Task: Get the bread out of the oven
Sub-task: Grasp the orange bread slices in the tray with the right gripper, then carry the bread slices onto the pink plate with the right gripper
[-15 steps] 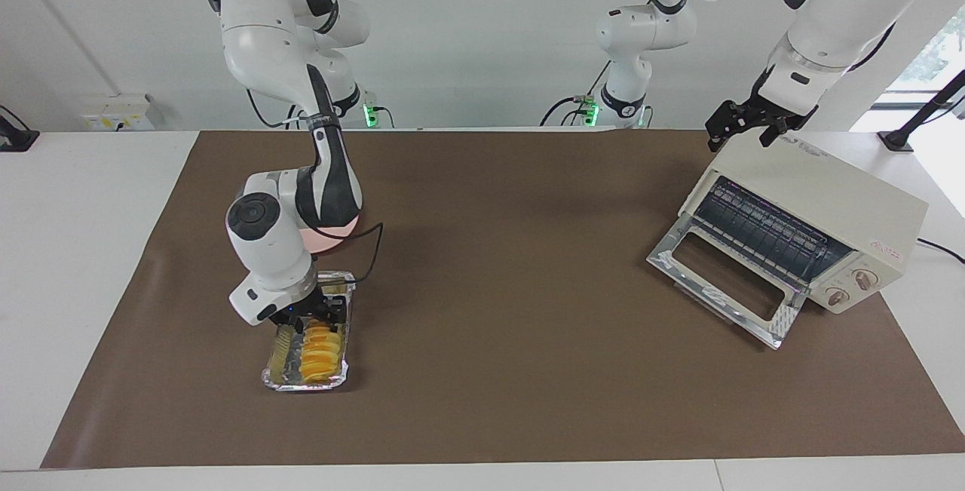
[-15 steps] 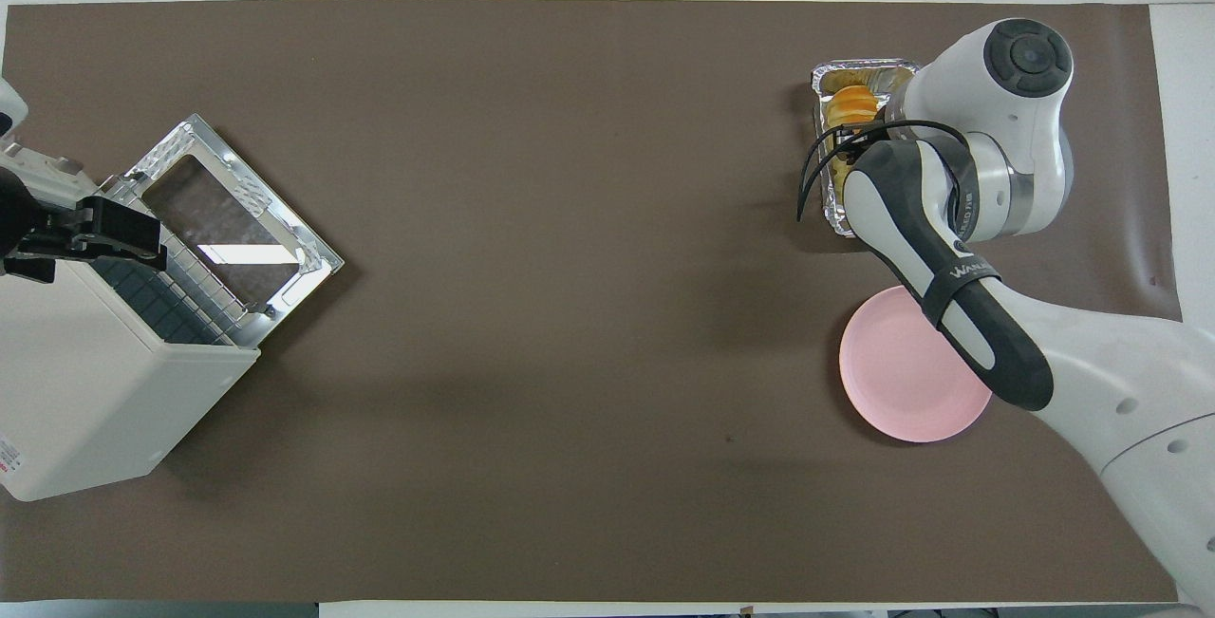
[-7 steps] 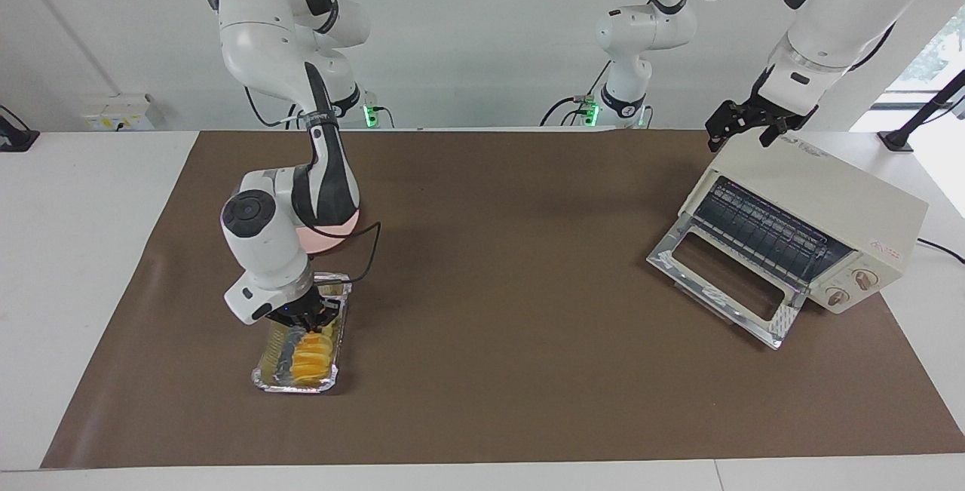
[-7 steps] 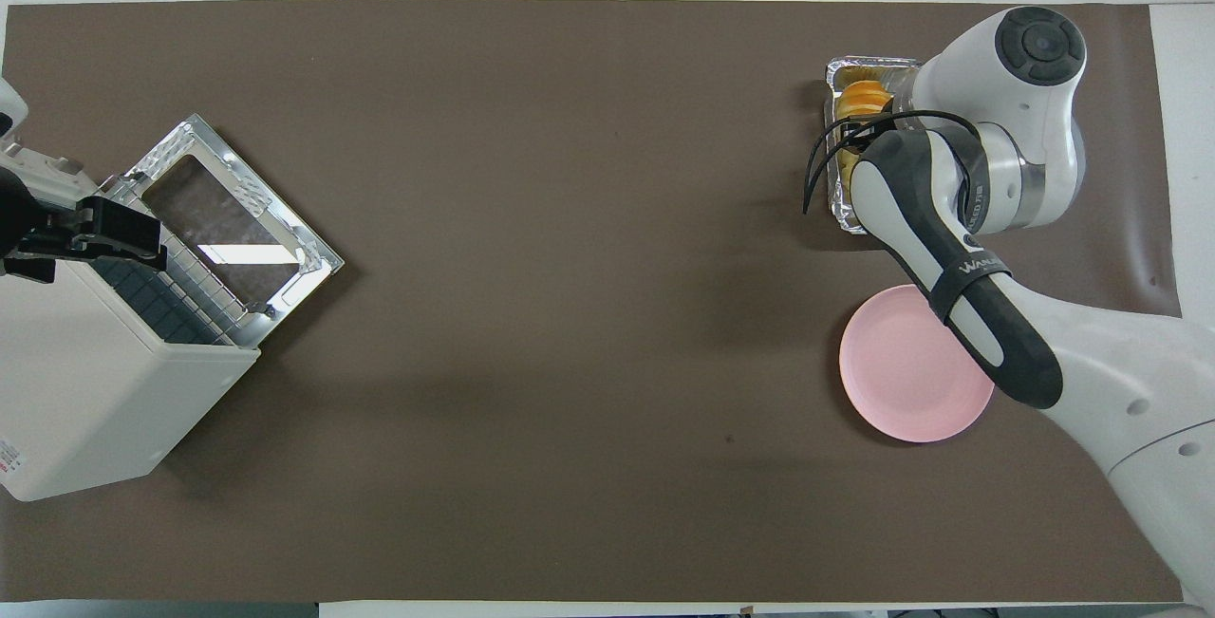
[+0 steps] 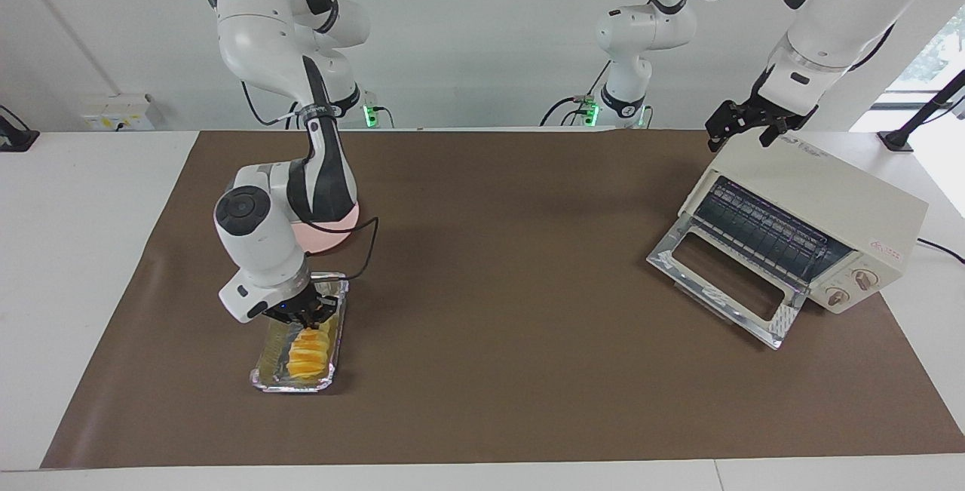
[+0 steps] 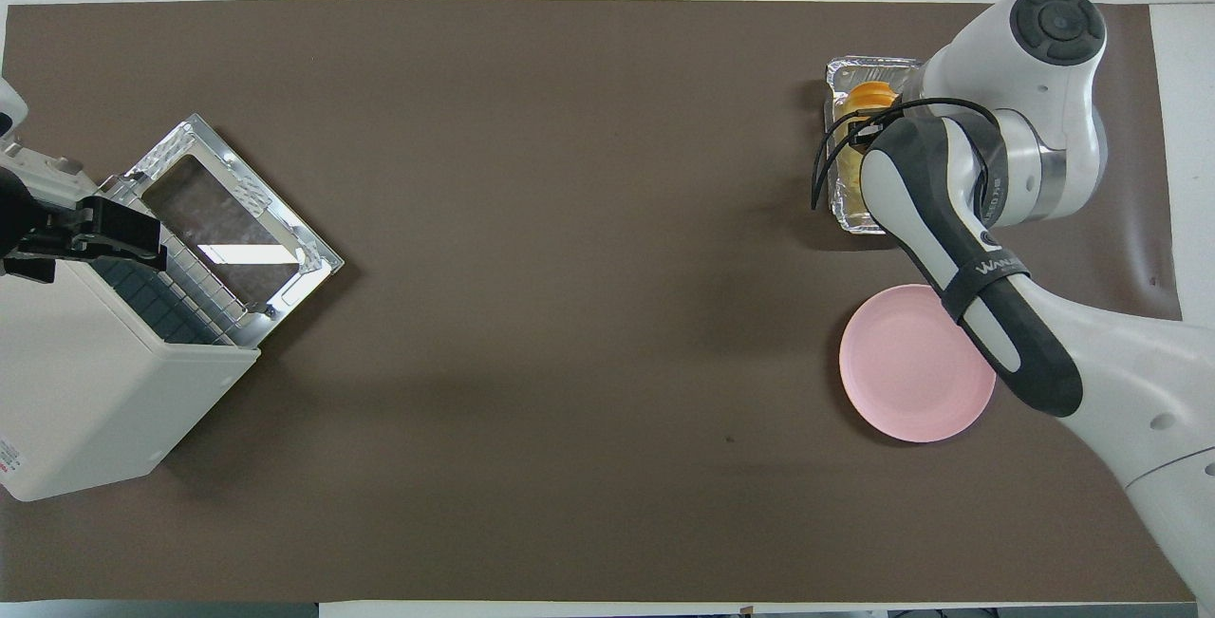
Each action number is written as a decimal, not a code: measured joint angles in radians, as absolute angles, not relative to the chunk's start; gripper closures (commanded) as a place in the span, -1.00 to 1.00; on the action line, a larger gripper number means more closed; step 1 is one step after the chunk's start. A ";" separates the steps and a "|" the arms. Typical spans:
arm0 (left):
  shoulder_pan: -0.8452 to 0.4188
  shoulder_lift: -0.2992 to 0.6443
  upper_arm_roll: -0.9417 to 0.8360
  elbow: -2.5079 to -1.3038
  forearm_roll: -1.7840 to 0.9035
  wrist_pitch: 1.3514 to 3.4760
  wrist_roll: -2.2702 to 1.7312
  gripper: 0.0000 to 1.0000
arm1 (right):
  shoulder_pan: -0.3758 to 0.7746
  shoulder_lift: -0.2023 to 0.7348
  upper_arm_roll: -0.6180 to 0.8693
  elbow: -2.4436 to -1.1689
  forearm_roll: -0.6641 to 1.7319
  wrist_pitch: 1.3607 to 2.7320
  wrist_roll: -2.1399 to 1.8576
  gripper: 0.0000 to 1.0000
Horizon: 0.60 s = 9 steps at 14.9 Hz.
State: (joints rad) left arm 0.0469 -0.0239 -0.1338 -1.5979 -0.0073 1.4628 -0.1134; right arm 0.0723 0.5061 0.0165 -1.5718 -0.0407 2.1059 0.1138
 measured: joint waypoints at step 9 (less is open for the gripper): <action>0.047 -0.024 -0.134 -1.598 -0.007 1.463 -0.113 -1.00 | 0.072 0.217 0.018 -1.777 0.002 1.954 0.131 1.00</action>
State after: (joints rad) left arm 0.0469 -0.0239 -0.1338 -1.5979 -0.0073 1.4627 -0.1134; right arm 0.0722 0.2166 0.0178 -1.7766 0.0017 1.9536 0.1308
